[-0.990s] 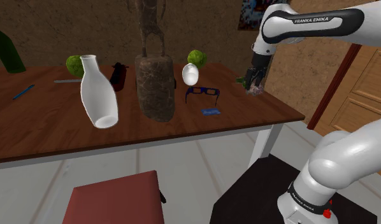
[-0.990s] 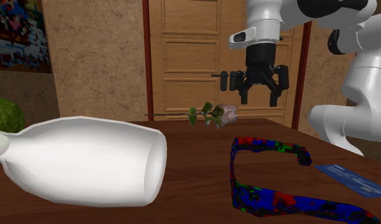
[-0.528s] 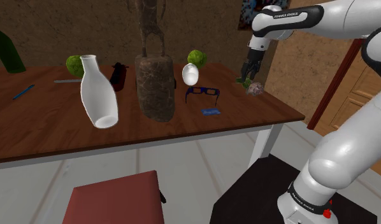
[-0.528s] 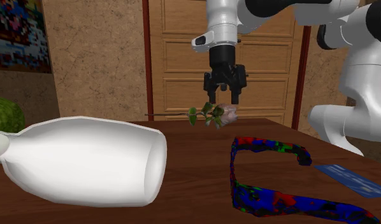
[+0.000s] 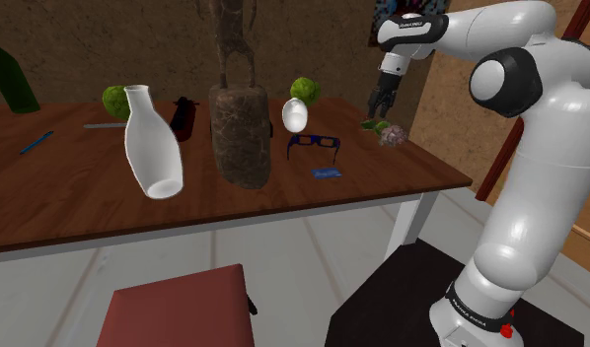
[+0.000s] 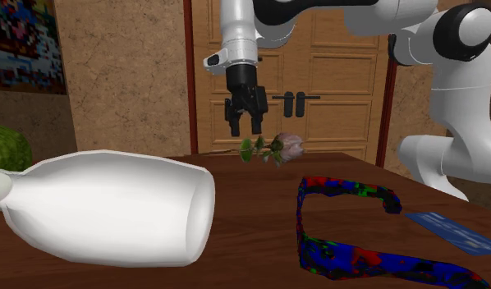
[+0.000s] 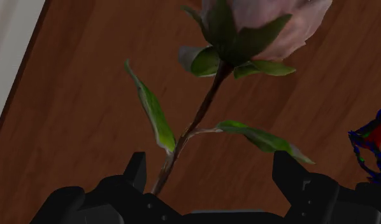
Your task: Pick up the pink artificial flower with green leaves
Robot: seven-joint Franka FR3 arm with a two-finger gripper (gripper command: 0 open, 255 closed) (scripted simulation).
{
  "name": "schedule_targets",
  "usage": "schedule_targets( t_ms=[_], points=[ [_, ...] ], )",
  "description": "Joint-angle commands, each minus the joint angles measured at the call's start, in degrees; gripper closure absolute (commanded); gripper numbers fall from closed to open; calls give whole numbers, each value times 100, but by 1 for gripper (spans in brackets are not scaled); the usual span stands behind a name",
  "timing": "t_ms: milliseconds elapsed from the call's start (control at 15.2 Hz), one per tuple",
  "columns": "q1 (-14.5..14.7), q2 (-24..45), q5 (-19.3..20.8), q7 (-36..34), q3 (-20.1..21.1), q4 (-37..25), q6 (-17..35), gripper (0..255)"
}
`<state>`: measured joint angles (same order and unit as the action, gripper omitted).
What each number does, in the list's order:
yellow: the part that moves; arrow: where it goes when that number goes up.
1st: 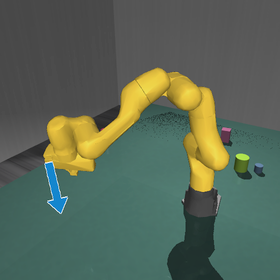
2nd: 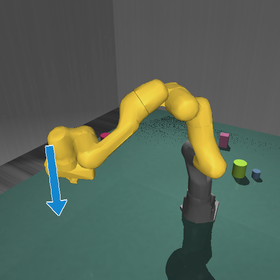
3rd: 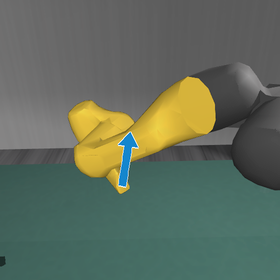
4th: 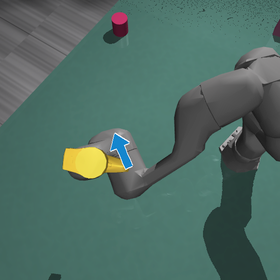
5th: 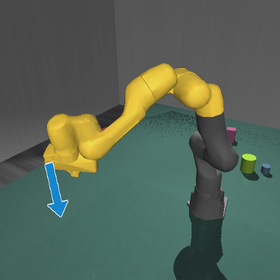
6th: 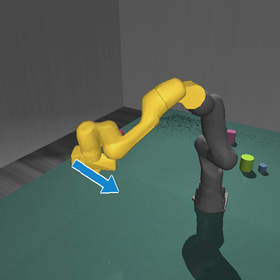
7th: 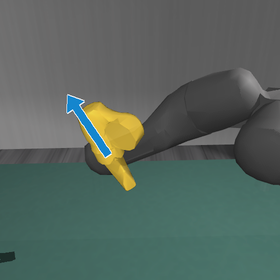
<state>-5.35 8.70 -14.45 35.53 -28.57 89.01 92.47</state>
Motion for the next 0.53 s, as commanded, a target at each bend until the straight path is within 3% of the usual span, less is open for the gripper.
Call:
schedule_targets(
  t_ms=[0, 462],
  points=[
    [-102, 254, -157, 146, -27, -223, -47, 0],
    [-60, 221, -154, 227, -6, 322, 462, 0]
  ],
)
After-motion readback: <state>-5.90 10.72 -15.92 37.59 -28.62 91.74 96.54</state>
